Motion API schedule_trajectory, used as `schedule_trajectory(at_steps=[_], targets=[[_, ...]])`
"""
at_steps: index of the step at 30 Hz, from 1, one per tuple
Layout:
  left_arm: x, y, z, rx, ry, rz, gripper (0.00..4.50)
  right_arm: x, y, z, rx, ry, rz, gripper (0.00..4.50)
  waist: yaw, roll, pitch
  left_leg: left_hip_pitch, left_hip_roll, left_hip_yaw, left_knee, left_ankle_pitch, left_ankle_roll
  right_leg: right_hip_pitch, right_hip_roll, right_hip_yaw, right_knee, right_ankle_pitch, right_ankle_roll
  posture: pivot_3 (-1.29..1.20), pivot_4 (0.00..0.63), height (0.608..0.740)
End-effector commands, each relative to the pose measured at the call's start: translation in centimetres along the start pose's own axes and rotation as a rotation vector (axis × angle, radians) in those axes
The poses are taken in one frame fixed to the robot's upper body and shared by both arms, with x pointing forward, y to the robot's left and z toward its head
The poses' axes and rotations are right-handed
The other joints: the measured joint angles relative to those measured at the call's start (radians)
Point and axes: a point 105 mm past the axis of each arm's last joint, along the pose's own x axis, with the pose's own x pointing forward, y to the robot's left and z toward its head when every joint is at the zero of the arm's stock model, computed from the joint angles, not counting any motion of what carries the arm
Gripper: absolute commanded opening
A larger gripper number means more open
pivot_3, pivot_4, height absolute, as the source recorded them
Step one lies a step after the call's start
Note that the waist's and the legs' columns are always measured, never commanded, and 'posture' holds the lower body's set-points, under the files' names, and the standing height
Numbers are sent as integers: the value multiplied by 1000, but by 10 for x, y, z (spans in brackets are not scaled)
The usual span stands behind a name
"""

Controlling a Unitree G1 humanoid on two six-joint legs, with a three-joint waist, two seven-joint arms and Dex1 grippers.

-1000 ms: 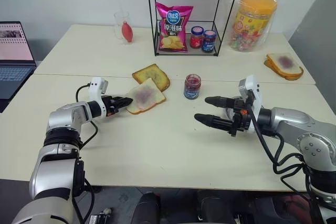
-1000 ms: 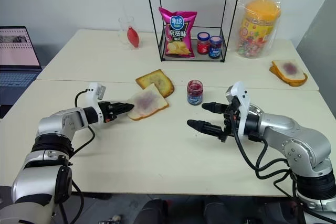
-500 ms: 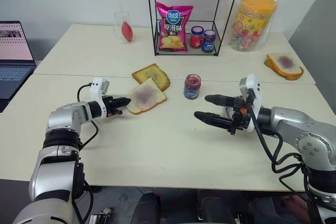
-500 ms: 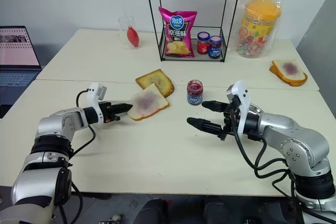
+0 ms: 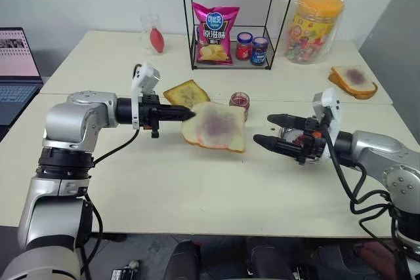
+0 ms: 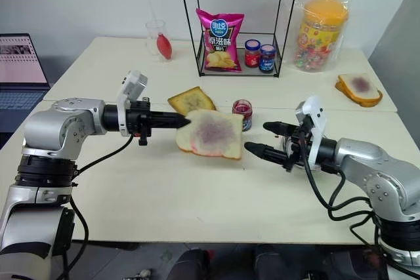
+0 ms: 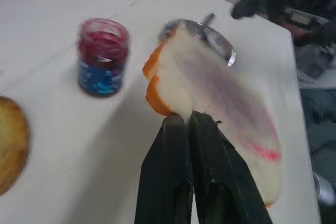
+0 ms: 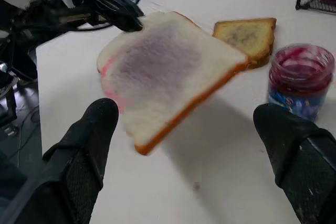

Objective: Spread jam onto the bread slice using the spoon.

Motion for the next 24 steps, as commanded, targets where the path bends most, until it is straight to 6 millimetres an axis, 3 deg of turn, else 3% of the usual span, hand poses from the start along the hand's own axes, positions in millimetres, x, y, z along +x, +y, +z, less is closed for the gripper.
schedule_trajectory(at_steps=[1,6,10,16,23,24], targets=[[21,-7,6,92,38,-63,14,-14,0,11,-30,-29,-10,4500,1,0,0,0,0,0,0,0,0,0,0,0,0,0,0,0,150,740],[55,21,-39,154,133,71,14,-17,3,4,-17,-19,-31,4500,0,0,0,1,0,0,1,0,0,1,0,1,0,0,0,0,150,740],[72,25,-68,182,195,57,14,-21,10,-4,4,-1,-28,4500,0,0,0,0,0,0,3,0,0,1,0,1,0,0,-1,0,150,740],[78,45,-78,270,243,148,14,-23,12,-6,12,9,-35,4500,2,0,0,-1,0,0,6,0,0,2,0,1,1,0,1,0,150,740],[83,49,-67,278,166,172,14,-24,12,-9,18,16,-46,4500,3,0,0,1,0,-1,9,0,0,6,0,1,0,1,3,0,150,740],[83,49,-67,279,162,174,233,-24,12,-10,18,18,-49,4500,3,0,0,1,0,0,9,0,0,6,0,1,0,1,3,0,150,740]])
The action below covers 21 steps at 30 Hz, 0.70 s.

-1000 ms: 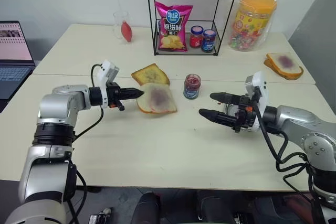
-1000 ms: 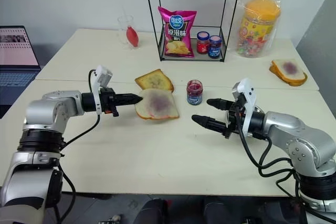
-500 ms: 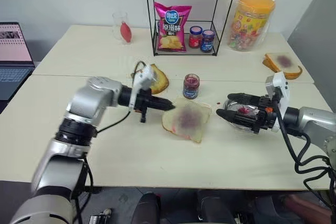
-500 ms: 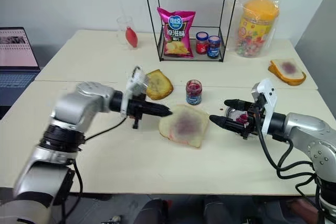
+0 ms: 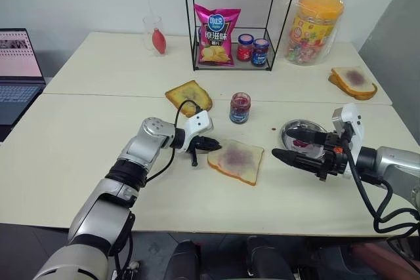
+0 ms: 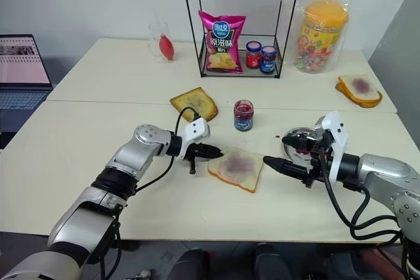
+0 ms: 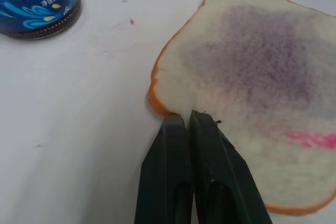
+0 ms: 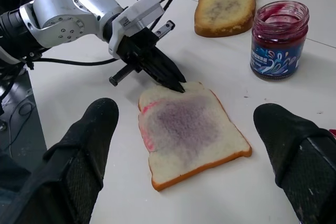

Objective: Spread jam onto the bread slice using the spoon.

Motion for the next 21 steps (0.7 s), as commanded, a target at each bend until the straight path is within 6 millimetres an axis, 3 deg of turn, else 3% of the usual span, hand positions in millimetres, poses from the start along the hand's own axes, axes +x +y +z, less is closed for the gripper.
schedule_trajectory(at_steps=[1,7,13,17,20,21], targets=[[-7,11,17,36,-66,60,473,-5,1,6,-27,-17,-14,4500,0,0,0,0,0,0,0,0,0,0,0,0,0,0,0,0,150,740],[-18,17,17,24,-75,92,1517,-14,-7,2,-5,-23,-80,4500,0,0,0,0,0,0,0,0,0,0,0,0,0,0,0,0,150,740],[-46,18,22,29,-87,106,2584,-45,-24,-7,124,-114,-271,4500,0,0,0,-1,0,-1,0,0,0,0,0,-1,0,0,0,0,150,740],[-61,10,43,89,-153,80,3474,-75,-40,-16,285,-235,-419,4500,0,0,0,0,1,-1,0,0,0,1,0,-1,0,0,0,0,150,740],[-65,-3,60,158,-184,41,3817,-99,-57,-26,429,-351,-540,4500,0,0,0,1,1,-1,0,0,0,2,0,-1,0,0,0,0,150,740],[-63,-9,67,190,-197,22,4116,-105,-64,-34,485,-378,-578,4500,0,0,0,1,0,-1,0,0,0,3,0,-1,-1,0,0,0,150,740]])
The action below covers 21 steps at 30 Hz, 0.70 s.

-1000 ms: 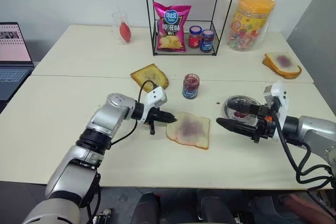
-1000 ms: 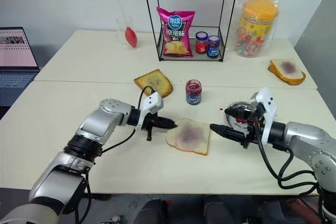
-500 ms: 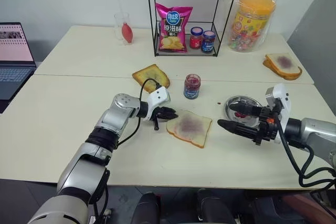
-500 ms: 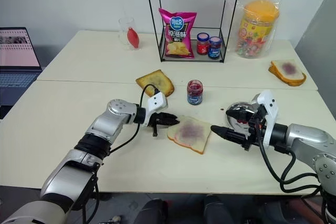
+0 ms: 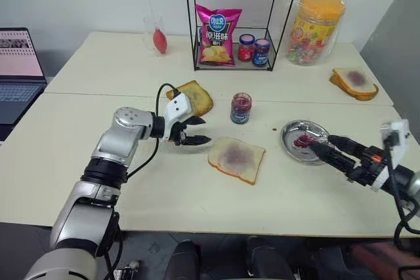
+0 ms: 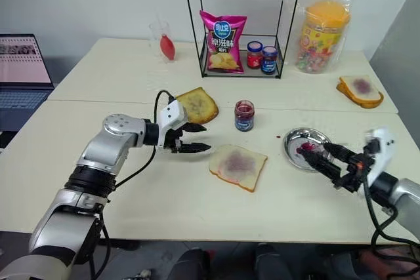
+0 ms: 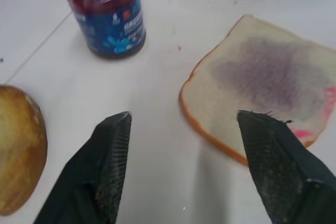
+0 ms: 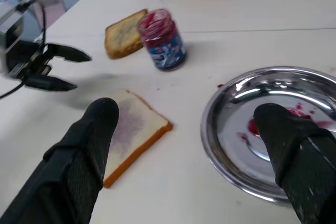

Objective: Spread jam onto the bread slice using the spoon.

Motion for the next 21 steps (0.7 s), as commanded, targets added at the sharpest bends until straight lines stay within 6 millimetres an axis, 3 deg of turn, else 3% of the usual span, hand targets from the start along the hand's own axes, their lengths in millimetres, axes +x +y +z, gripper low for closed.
schedule_trajectory(at_steps=[1,7,15,21], targets=[[-1,-18,39,147,-92,-64,4295,-15,-35,5,184,-131,-150,4500,0,0,0,0,0,0,0,0,0,0,0,0,0,0,0,0,150,740],[20,-45,74,194,-245,-138,4492,3,-75,-10,424,-211,-276,4500,-6,3,-1,2,0,2,0,0,0,1,0,2,0,0,0,0,150,740],[49,-56,65,170,-228,-87,4492,44,-104,-27,632,-256,-297,4500,-24,9,0,4,0,2,-2,0,0,1,1,3,0,0,0,0,150,740],[50,-61,62,132,-233,-60,4492,62,-110,-29,658,-250,-287,4500,-31,8,0,5,0,3,-1,0,0,3,1,4,0,1,1,0,150,740]])
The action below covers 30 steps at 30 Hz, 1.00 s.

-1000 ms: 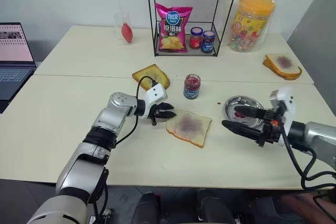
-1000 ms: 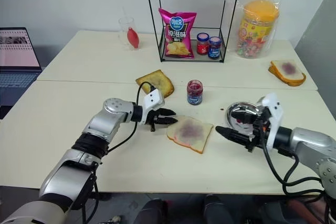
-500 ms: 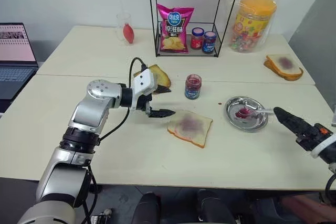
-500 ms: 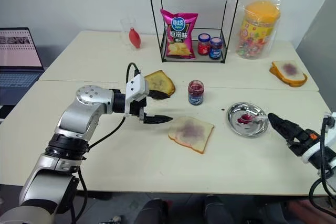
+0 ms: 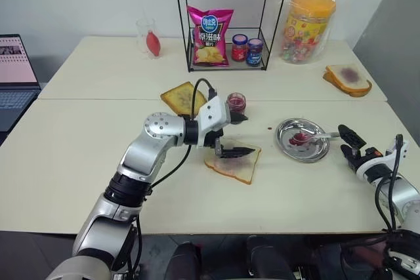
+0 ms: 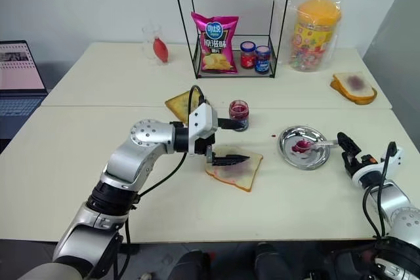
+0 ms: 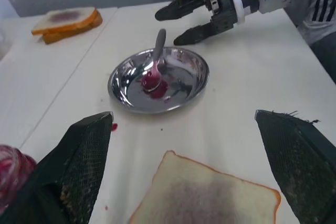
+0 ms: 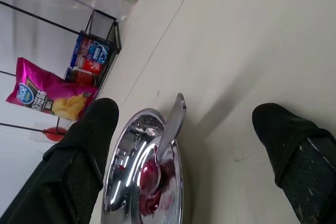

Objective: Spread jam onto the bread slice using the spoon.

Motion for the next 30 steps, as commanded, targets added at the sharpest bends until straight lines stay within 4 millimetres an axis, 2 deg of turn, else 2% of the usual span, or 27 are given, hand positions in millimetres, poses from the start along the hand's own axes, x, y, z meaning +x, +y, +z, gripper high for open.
schedule_trajectory(at_steps=[1,8,15,19,20,30], targets=[[-2,-2,16,41,-36,19,4492,10,0,-1,0,3,12,4500,-2,0,0,1,0,0,0,0,0,1,0,0,0,0,0,0,150,740],[-5,1,20,37,-28,36,4492,25,8,-13,18,36,61,4500,-21,0,0,4,0,1,-1,0,0,3,0,1,-1,0,0,0,150,740],[-6,1,20,39,-22,40,4492,33,14,-15,17,27,75,4500,-29,0,0,5,0,2,-1,0,0,3,0,2,0,0,0,0,150,740],[-6,2,20,40,-20,44,4500,35,15,-15,12,28,77,3908,-29,0,0,5,0,2,-1,0,0,3,1,3,0,0,0,0,150,740],[-6,2,20,40,-20,45,4500,35,15,-16,11,28,78,3576,-29,0,0,5,0,2,-1,0,0,3,1,3,0,0,0,0,150,740],[-6,5,21,53,-23,62,4500,37,12,-13,7,19,72,1296,-29,0,0,5,0,2,-2,0,0,3,1,3,-1,0,0,0,150,740]])
